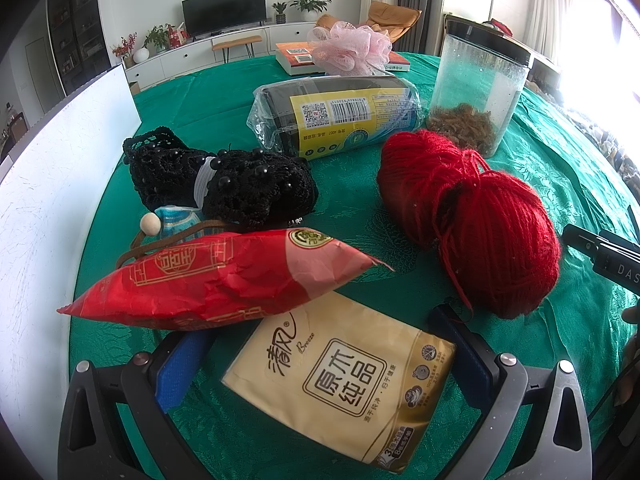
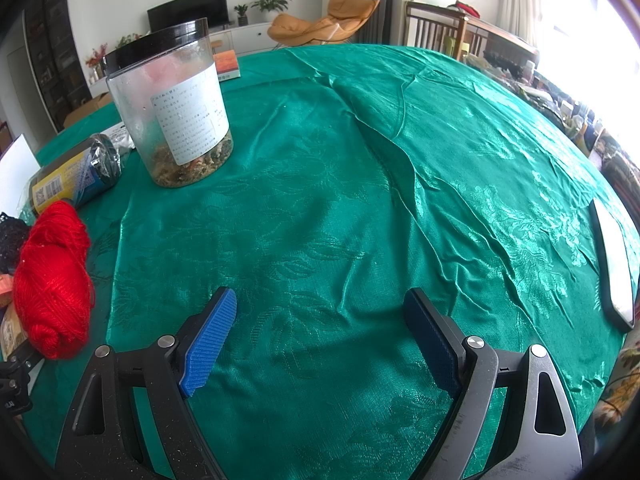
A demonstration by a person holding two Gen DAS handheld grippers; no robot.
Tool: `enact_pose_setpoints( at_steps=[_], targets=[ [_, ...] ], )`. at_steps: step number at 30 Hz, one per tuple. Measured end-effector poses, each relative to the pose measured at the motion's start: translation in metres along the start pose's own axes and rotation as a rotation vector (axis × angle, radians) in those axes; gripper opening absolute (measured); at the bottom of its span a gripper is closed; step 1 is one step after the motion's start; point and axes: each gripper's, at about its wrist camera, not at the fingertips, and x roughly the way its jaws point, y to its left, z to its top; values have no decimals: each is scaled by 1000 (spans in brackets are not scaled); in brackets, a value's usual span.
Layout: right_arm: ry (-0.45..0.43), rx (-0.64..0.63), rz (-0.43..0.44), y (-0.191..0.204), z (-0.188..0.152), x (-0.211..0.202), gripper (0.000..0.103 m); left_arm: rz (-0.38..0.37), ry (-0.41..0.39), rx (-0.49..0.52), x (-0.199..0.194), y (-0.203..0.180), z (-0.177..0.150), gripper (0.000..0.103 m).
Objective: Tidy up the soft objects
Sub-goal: 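Grasp the red yarn ball with right tool while left tool grasps the dark yellow-labelled bag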
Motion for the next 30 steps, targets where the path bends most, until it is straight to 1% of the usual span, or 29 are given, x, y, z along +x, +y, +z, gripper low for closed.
enact_pose_setpoints(
  at_steps=[2, 4, 6, 7, 9, 11, 12, 13, 15, 16, 18, 20, 21, 22, 23, 24, 25, 28, 30],
  targets=[
    [0, 0, 0, 0, 0, 0, 88, -2, 9, 15, -1, 0, -1, 103],
    [0, 2, 6, -1, 0, 0, 88, -10, 39, 16, -5, 2, -4, 103],
    [1, 15, 35, -2, 1, -1, 88, -12, 37, 21, -10, 5, -11, 103],
    [-2, 33, 88, -4, 1, -3, 88, -11, 28, 23, -12, 7, -16, 103],
    [-31, 79, 279, -7, 5, -12, 88, -13, 2, 21, -17, 10, -23, 103],
    [-76, 60, 480, 5, 9, -25, 88, -11, -6, 18, -17, 10, -25, 103],
    [-83, 22, 540, 16, 12, -29, 88, -9, -7, 17, -17, 9, -24, 103],
    [-71, -26, 578, 31, 15, -30, 88, -9, -8, 15, -17, 9, -24, 103],
    [-34, -100, 632, 59, 22, -27, 88, -12, -10, 13, -18, 9, -25, 103],
    [-25, -133, 646, 73, 24, -25, 88, -13, -10, 13, -19, 9, -25, 103],
    [0, -207, 647, 98, 26, -19, 88, -13, -11, 13, -19, 9, -25, 103],
    [56, -274, 648, 116, 21, -10, 84, -13, -11, 13, -19, 9, -25, 103],
    [74, -297, 634, 120, 17, -7, 83, -13, -11, 13, -19, 9, -25, 103],
    [80, -313, 611, 120, 11, -6, 63, -13, -11, 13, -19, 9, -25, 103],
    [100, -311, 602, 115, 7, -5, 49, -12, -10, 13, -19, 9, -25, 103],
    [107, -278, 613, 104, 4, -7, 49, -12, -9, 17, -19, 8, -25, 103],
    [106, -251, 592, 90, 1, -10, 49, -13, -5, 23, -19, 8, -25, 103],
    [83, -171, 488, 37, -3, -17, 49, -45, 51, 48, -23, 6, -25, 103],
    [83, -65, 438, 1, 7, -11, 49, -86, 70, 46, -34, 7, -25, 103]
  ],
)
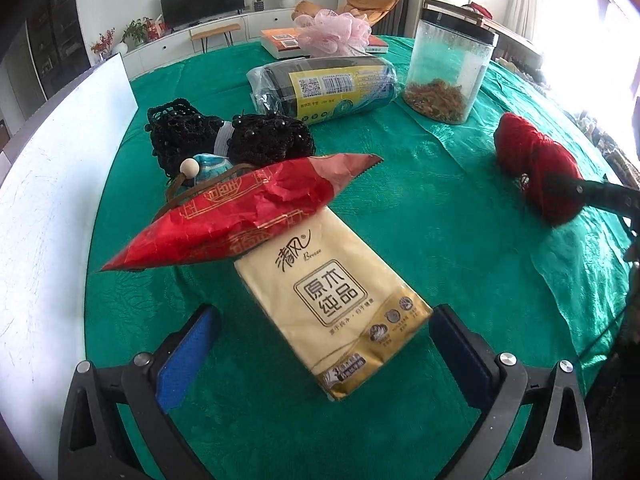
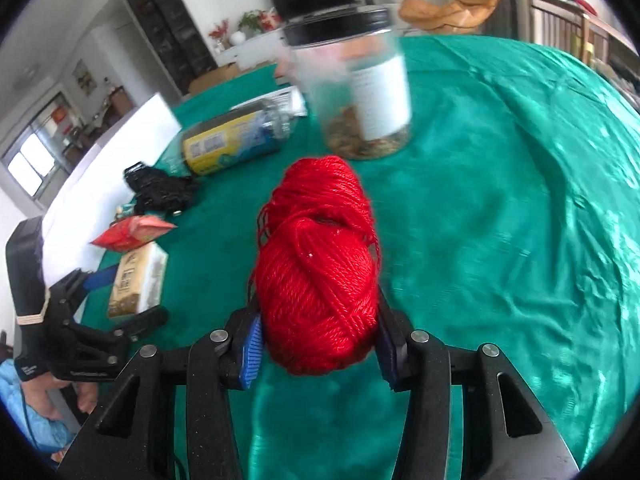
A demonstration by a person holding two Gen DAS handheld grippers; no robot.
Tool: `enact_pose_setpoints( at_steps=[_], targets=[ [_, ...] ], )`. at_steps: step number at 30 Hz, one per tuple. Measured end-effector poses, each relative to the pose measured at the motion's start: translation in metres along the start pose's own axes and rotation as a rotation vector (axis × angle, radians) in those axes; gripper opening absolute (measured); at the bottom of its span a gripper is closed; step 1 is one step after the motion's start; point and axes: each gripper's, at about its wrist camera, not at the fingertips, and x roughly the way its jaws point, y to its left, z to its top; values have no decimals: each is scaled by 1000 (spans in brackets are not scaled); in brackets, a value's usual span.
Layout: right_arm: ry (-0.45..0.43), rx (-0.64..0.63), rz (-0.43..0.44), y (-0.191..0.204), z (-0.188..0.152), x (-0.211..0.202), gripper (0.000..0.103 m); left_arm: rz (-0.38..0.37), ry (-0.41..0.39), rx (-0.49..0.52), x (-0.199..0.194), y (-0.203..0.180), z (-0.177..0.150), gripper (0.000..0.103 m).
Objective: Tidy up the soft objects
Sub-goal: 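Grasp the red yarn ball with right tool while left tool grasps the dark yellow-labelled bag, then carry both items into the white box and open both tools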
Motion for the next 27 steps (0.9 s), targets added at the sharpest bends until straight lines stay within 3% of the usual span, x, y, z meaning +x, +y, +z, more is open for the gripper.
enact_pose_setpoints(
  at_steps=[3, 5, 10, 12, 16, 21, 23, 24, 25, 27],
  targets=[
    [-35, 55, -82, -37, 27, -2, 49, -49, 2, -6, -23, 0, 5, 103],
    [-48, 96, -87, -59, 48, 3, 49, -50, -18, 2, -40, -1, 16, 103],
    [-58, 141, -90, -87, 101, 27, 49, 16, -75, 127, -63, -12, 82, 103],
    [0, 120, -106, -90, 113, 42, 49, 69, -64, 229, -48, -18, 118, 103],
    [3, 114, -104, -90, 119, 35, 49, 147, 20, 403, 9, -29, 168, 103],
    [21, 134, -60, -90, 116, 26, 49, 226, 133, 601, 76, -55, 182, 103],
    [39, 147, -58, -91, 118, 29, 49, 263, 131, 643, 88, -63, 181, 92],
    [43, 145, -62, -90, 121, 30, 49, 227, 145, 625, 90, -62, 183, 63],
    [40, 143, -64, -89, 124, 31, 48, 208, 154, 577, 89, -59, 188, 56],
    [5, 147, -68, -85, 130, 22, 48, 177, 112, 492, 79, -50, 195, 53]
  ],
)
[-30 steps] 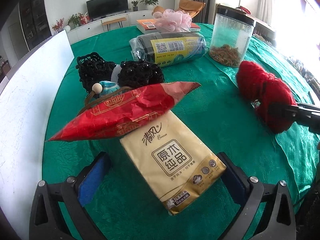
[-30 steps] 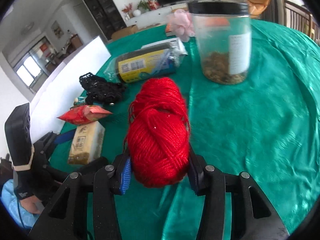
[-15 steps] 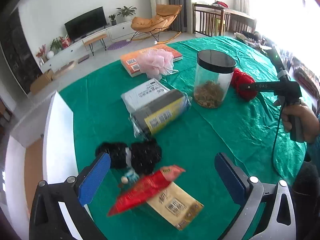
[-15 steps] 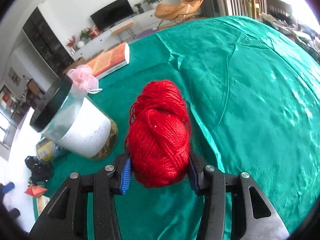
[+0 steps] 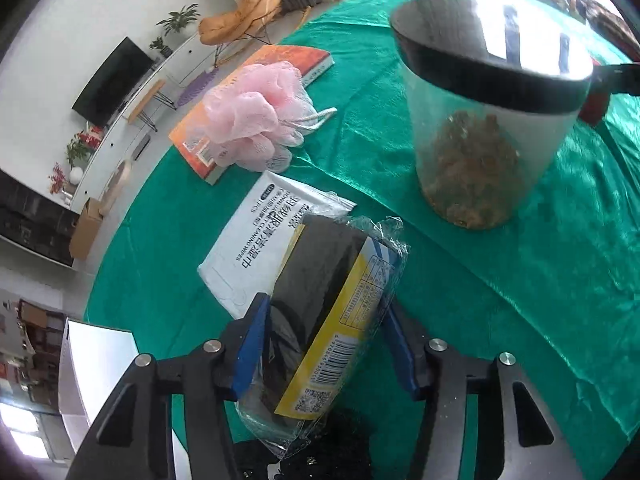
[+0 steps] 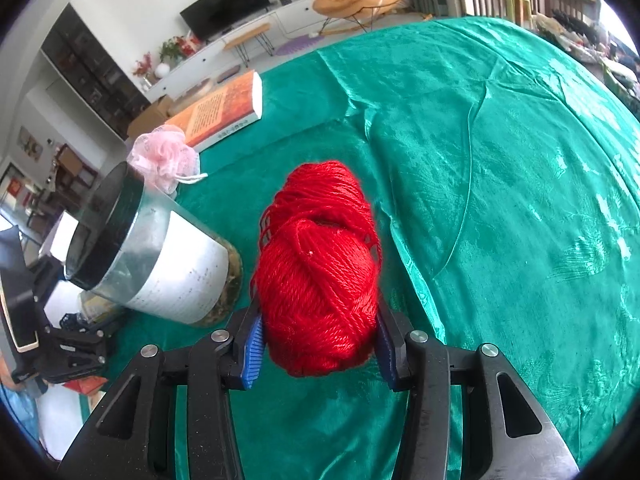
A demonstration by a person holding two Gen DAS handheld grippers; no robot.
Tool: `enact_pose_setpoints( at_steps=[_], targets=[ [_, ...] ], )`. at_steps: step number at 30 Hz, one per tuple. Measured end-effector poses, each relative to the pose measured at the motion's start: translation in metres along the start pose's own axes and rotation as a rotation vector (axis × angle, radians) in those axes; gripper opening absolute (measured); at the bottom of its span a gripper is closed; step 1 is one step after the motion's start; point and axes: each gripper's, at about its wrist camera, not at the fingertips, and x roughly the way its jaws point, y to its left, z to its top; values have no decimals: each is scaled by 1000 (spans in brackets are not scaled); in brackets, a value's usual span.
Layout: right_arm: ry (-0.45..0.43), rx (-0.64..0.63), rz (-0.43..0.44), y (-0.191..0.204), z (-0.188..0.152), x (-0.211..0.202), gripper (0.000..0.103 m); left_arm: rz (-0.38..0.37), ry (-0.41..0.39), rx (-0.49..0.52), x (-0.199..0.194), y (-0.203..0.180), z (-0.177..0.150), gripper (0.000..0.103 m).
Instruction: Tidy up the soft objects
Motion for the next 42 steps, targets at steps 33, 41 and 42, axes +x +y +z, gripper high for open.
enact_pose_setpoints(
  at_steps=[33, 41, 42],
  targets=[
    [-136, -473, 124, 257, -131, -51, 75, -8, -336, -815, -213, 133, -299, 95],
    [-153, -217, -253, 96, -151, -24, 75, -285, -268, -602, -167, -5, -219, 100],
    [-155, -170, -213, 89, -145, -27, 75, -274, -240, -580, -158, -20, -214, 100]
  ],
)
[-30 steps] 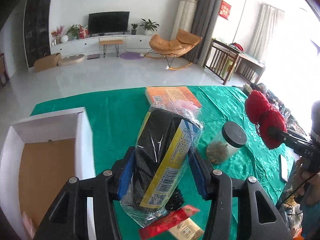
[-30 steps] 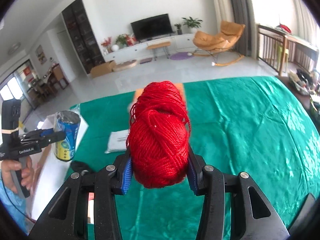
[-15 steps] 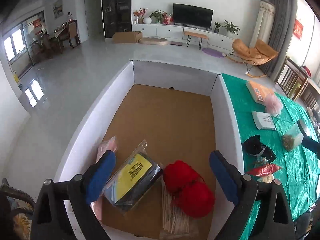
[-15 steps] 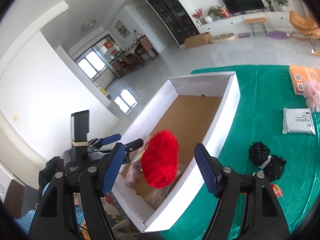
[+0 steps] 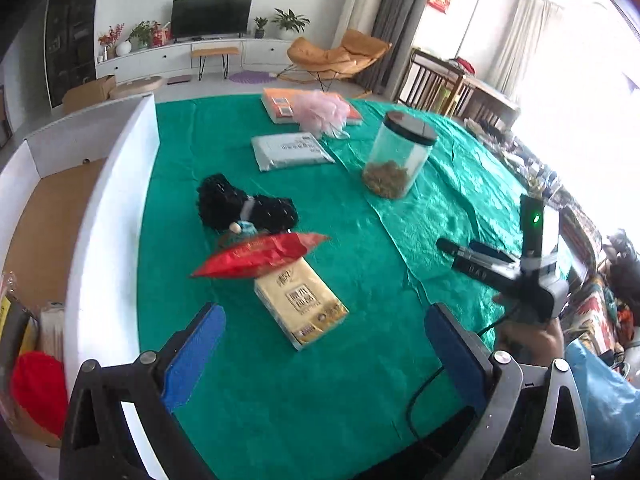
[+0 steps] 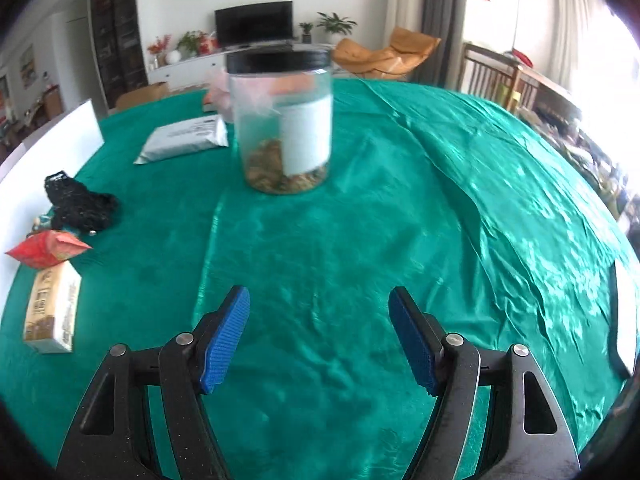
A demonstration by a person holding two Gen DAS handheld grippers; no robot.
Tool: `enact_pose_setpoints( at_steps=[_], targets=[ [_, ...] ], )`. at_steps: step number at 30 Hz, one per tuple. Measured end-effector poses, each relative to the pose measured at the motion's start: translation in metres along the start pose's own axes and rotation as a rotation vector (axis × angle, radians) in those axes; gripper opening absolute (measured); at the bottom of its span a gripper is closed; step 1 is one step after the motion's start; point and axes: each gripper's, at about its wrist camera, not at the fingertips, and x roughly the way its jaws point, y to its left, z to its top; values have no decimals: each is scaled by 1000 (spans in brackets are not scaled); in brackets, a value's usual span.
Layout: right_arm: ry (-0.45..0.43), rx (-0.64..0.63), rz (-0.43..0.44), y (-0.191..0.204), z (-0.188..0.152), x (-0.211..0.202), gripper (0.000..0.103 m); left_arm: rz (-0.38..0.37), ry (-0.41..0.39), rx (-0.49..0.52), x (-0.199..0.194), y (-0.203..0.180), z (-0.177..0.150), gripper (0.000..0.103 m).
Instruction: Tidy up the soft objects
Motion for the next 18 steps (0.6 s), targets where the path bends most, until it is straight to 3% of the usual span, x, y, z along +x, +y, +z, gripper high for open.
enact_pose_setpoints(
  at_steps=[2, 5, 10, 13, 18],
  targets=[
    [-45, 23, -10, -5, 3, -6, 75, 48, 25, 37, 17, -13, -10, 100],
    [4, 32, 6, -7, 0, 5, 75, 144, 13, 86, 24, -19, -15, 100],
    [36, 25, 16, -9, -6, 14, 76, 262, -62, 33, 38, 6, 21, 100],
    [35, 25, 18, -8, -6, 15, 76, 308, -13, 11, 66, 24, 42, 100],
    [33, 29, 27, -8, -7, 15, 77, 354, 58, -25, 104, 40, 44, 100]
  ],
)
